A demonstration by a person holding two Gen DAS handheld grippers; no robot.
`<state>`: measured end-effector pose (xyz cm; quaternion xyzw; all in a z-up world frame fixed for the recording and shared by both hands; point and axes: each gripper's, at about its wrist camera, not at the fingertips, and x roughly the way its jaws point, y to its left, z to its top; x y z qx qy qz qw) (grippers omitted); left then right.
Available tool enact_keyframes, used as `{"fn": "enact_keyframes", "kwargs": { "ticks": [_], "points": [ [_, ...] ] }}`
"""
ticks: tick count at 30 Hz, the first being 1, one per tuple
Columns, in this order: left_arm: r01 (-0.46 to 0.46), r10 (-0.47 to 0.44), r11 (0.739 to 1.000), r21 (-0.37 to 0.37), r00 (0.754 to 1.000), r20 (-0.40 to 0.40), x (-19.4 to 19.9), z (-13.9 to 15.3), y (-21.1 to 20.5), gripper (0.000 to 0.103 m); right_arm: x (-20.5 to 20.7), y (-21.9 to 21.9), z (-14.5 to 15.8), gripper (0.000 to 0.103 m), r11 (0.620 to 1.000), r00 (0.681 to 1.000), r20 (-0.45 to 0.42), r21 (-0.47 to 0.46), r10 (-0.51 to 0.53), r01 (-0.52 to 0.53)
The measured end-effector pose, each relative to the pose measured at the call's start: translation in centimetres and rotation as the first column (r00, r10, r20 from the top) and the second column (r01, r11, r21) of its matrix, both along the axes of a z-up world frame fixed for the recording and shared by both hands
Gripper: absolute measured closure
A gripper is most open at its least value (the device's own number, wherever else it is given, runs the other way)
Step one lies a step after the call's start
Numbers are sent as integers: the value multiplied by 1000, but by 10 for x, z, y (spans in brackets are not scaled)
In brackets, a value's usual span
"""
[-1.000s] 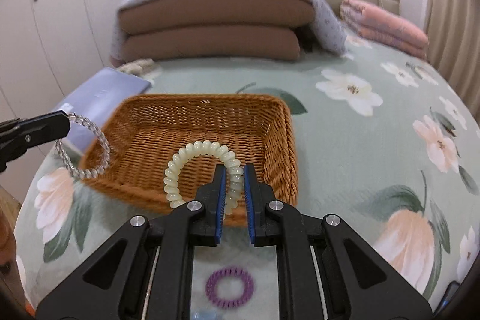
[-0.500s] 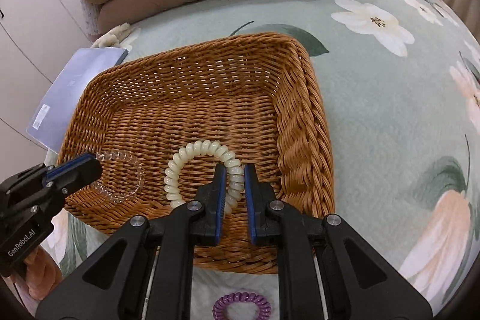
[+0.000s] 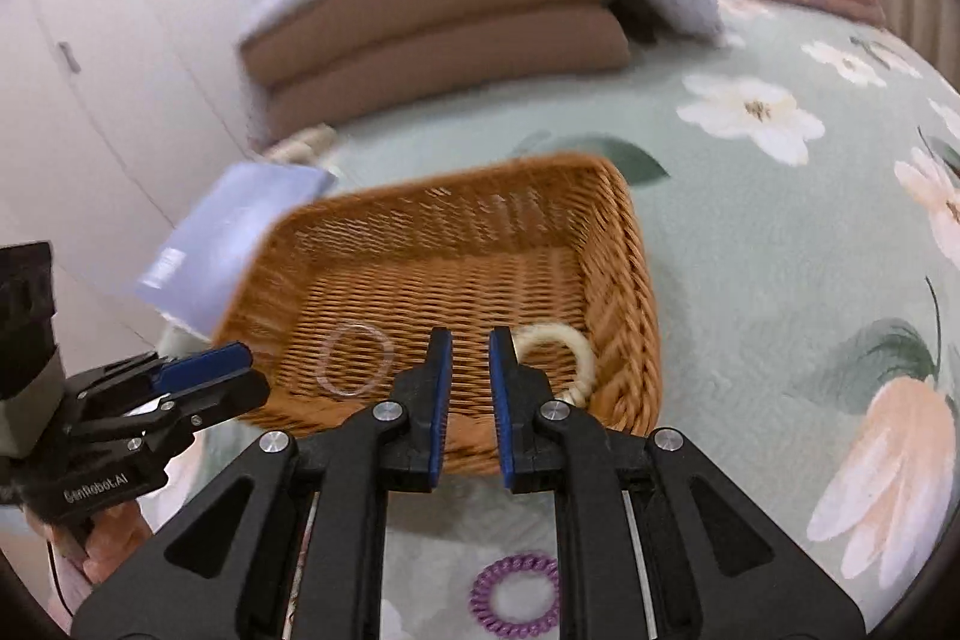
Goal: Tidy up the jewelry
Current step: 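Carry both bracelets into the wicker basket and open both tools, then grasp the black watch with the right tool while the left tool grasps another clear bead bracelet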
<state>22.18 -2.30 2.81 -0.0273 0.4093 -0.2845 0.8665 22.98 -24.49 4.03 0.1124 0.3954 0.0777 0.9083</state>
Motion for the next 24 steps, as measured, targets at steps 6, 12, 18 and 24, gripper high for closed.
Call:
{"fn": "enact_keyframes", "kwargs": {
  "ticks": [6,12,18,24],
  "points": [
    [0,0,1000,10,998,55,-42,17,14,58,-38,19,-2,68,995,996,6,-43,88,-88],
    [-14,13,1000,19,999,49,-86,14,34,57,-85,29,-6,31,985,993,5,-122,119,-118],
    [-47,47,999,-27,999,-3,-128,-3,64,57,-130,16,-18,29,981,993,-112,-182,44,-65],
    [-52,48,997,-48,995,-82,-177,-28,75,57,-196,8,-36,23,979,989,-146,-200,14,-43]
  ]
}}
